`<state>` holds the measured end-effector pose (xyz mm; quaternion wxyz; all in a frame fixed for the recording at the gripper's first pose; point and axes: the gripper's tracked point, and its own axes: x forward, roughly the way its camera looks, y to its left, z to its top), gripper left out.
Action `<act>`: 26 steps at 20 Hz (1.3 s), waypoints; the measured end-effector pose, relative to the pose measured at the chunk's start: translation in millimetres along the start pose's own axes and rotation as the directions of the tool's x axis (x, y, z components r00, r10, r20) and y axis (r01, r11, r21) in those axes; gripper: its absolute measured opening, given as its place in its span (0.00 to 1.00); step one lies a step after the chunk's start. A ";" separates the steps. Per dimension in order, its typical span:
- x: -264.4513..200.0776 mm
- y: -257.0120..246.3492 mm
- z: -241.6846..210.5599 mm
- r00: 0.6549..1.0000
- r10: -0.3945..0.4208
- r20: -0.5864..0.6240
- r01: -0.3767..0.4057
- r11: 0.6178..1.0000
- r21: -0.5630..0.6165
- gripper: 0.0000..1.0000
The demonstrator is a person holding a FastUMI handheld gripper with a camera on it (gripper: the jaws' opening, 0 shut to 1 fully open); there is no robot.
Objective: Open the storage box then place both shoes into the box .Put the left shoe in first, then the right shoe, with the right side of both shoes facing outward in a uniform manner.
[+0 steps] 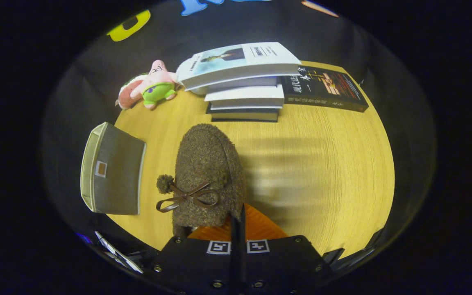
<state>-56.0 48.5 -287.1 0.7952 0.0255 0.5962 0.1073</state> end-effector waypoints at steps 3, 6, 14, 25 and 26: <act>-16.6 41.8 18.0 0.999 0.033 0.027 -0.032 0.999 -0.030 0.00; -30.1 88.8 35.6 0.996 0.073 0.050 -0.071 0.996 -0.044 0.00; -46.1 235.3 78.3 0.977 0.181 0.117 -0.171 0.981 -0.090 0.00; 1.5 349.2 69.7 0.988 0.142 0.058 -0.136 0.986 -0.100 0.00; 9.9 353.1 67.7 0.991 0.120 0.052 -0.114 0.989 -0.094 0.00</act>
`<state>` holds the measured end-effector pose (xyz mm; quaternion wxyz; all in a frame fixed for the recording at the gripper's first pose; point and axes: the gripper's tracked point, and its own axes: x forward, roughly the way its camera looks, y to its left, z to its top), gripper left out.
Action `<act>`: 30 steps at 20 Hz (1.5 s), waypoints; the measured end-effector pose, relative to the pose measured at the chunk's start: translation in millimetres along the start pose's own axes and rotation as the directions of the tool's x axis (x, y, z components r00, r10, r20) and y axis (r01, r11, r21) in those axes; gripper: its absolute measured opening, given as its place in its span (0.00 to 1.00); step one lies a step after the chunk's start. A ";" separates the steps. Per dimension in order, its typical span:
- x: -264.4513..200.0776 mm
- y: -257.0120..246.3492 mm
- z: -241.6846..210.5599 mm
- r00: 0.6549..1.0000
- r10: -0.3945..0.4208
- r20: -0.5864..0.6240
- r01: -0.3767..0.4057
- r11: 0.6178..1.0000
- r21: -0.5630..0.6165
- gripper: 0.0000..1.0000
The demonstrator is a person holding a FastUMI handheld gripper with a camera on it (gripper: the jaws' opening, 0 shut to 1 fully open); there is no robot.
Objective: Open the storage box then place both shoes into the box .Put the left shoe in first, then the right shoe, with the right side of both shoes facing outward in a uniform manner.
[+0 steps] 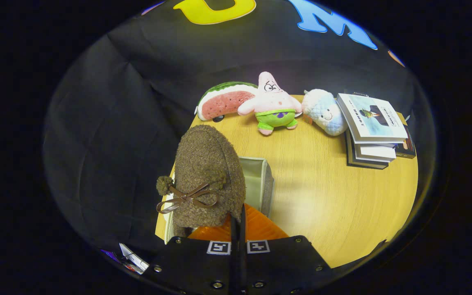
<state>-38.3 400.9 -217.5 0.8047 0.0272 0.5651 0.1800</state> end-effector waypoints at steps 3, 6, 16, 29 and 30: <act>26.9 -4.9 -12.0 0.993 -0.113 -0.039 0.113 0.994 0.007 0.00; 47.8 -11.4 -21.7 0.974 -0.218 -0.068 0.219 0.976 0.002 0.00; 79.7 -4.9 -55.2 0.924 -0.357 -0.138 0.353 0.934 -0.052 0.01; 86.5 -12.5 -62.0 0.925 -0.360 -0.123 0.347 0.931 -0.116 0.29; 75.7 -6.7 -50.9 0.935 -0.347 -0.075 0.338 0.934 -0.116 0.38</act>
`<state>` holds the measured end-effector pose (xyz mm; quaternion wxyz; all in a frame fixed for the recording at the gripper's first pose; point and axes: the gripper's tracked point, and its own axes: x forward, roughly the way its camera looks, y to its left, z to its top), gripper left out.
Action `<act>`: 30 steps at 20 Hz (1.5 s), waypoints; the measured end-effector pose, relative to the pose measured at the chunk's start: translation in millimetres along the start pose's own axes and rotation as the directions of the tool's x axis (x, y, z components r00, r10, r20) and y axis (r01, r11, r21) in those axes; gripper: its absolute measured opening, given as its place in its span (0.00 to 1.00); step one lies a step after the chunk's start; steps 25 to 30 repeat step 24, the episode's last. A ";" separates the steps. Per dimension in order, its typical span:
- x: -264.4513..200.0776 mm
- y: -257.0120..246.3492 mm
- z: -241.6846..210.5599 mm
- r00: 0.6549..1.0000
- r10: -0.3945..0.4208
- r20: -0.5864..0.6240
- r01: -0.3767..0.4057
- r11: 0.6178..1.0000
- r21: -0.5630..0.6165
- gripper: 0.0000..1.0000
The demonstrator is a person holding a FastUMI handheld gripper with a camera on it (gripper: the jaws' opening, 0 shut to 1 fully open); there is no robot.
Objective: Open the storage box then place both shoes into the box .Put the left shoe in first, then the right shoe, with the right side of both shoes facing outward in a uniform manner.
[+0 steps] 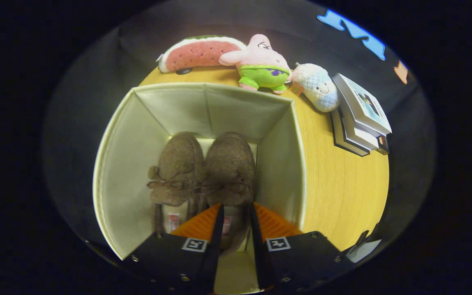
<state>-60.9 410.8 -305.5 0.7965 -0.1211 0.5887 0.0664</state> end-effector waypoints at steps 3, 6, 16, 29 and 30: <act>-45.4 -13.3 45.7 0.972 0.026 0.235 -0.016 0.999 -0.044 0.52; -91.8 -47.1 75.7 0.897 0.031 0.440 -0.015 0.999 -0.040 0.52; -231.5 -196.0 126.0 0.532 -0.104 0.840 0.008 0.993 0.118 0.52; -263.4 -246.2 132.5 0.455 -0.126 0.882 -0.052 0.985 0.167 0.52; -263.4 -246.2 132.5 0.455 -0.126 0.882 -0.052 0.985 0.167 0.52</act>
